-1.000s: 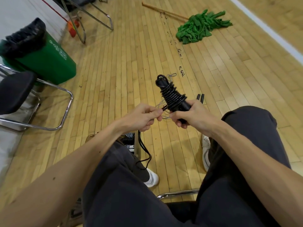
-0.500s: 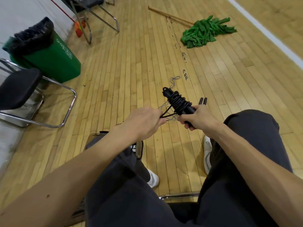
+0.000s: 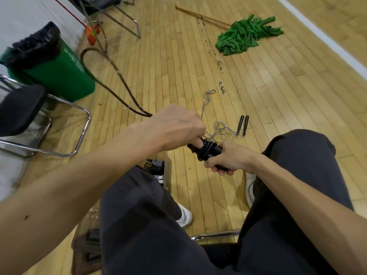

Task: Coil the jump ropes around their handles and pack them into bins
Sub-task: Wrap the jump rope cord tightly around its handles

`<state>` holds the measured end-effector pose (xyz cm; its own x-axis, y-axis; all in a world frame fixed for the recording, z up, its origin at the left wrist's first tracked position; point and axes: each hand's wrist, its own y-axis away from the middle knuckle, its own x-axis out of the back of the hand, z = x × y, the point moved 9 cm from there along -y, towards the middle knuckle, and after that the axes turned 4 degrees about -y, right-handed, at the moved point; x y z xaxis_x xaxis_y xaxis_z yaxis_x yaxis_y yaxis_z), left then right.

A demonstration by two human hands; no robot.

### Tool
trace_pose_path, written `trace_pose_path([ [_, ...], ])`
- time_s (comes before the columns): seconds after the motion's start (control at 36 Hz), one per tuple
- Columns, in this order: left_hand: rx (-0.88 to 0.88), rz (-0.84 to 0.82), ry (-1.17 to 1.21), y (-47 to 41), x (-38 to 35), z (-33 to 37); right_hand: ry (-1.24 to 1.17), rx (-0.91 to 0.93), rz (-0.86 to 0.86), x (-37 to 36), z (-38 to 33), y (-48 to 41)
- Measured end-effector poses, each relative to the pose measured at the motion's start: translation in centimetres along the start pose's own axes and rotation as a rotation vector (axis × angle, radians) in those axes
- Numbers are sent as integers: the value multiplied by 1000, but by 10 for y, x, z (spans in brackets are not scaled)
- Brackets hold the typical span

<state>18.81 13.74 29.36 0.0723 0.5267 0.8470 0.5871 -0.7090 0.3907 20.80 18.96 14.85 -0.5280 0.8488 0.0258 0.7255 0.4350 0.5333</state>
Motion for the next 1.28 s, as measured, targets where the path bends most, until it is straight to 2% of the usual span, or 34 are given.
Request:
trace_pose_path([
  [0.22,-100,-42,95,-13,-4,12,204,-70,-242,-22,7,8],
  [0.47,-144,-127,251,-24,-14,23,291,100,-381,-37,-2,15],
  [0.58,-118,-192,466,-27,-21,22,314,170,-407,-40,-9,21],
  [0.81,-19,-139,1082,-17,-26,7,182,246,-461,-40,-26,34],
  [0.92,32,-80,1288,-11,-33,1,76,301,-502,-45,-39,40],
  [1.03,61,-7,1411,-8,-37,0,-20,351,-504,-44,-46,44],
  [1.11,190,65,1461,-9,-52,-7,-81,386,-483,-38,-53,46],
  [1.28,338,122,1440,-3,-71,-18,-218,451,-308,-10,-60,38],
])
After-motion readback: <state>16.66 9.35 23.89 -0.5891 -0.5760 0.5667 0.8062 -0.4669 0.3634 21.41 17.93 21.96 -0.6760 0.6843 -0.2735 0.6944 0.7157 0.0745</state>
